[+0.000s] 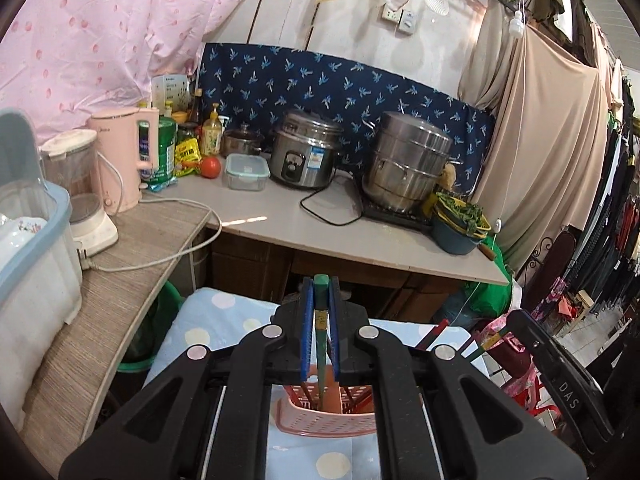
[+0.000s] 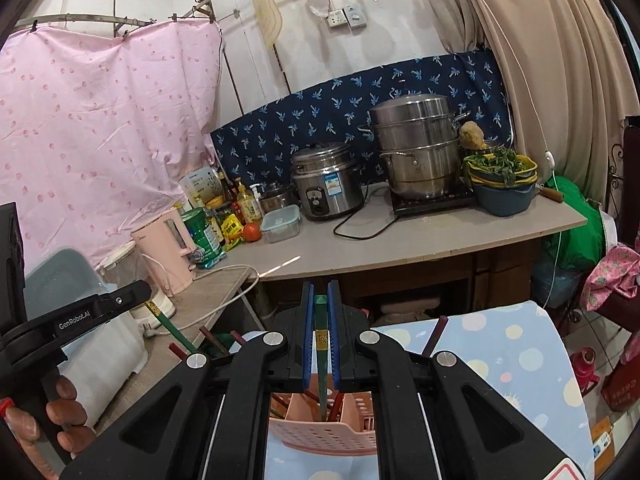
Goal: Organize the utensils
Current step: 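Lower the green chopsticks into the holder and open both grippers, then move both open grippers down to the brown chopstick and gold spoon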
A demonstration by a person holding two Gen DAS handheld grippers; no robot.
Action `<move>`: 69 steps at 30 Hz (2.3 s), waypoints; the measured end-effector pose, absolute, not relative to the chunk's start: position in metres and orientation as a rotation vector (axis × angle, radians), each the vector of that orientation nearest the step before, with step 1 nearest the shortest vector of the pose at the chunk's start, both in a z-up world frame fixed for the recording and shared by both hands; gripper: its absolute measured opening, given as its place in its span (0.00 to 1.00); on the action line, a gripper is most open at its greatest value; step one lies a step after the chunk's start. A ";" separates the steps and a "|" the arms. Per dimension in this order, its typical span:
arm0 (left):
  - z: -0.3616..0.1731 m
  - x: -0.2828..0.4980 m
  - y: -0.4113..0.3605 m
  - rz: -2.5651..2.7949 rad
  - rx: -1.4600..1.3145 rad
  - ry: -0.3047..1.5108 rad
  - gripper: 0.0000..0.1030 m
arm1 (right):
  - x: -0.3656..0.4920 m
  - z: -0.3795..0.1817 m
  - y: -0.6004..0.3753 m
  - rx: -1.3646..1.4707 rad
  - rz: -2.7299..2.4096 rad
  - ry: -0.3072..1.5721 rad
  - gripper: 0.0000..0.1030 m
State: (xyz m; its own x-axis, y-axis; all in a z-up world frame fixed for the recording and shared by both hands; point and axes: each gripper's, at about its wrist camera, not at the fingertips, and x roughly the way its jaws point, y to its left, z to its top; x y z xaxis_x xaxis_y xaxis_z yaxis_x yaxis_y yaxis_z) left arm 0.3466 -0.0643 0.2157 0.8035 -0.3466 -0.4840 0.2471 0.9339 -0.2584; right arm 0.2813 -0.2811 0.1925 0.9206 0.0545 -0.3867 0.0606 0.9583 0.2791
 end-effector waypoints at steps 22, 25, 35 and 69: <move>0.198 0.318 -0.071 -0.277 -0.133 0.546 0.61 | 0.255 0.175 -0.290 0.297 -0.040 0.435 0.41; 0.200 0.308 -0.073 -0.270 -0.109 0.534 0.61 | 0.247 0.176 -0.289 0.299 -0.033 0.438 0.41; 0.209 0.272 -0.076 -0.242 -0.047 0.506 0.69 | 0.212 0.182 -0.275 0.288 0.000 0.431 0.41; 0.136 0.166 -0.063 -0.194 0.077 0.649 0.72 | 0.086 0.117 -0.244 0.319 0.011 0.551 0.41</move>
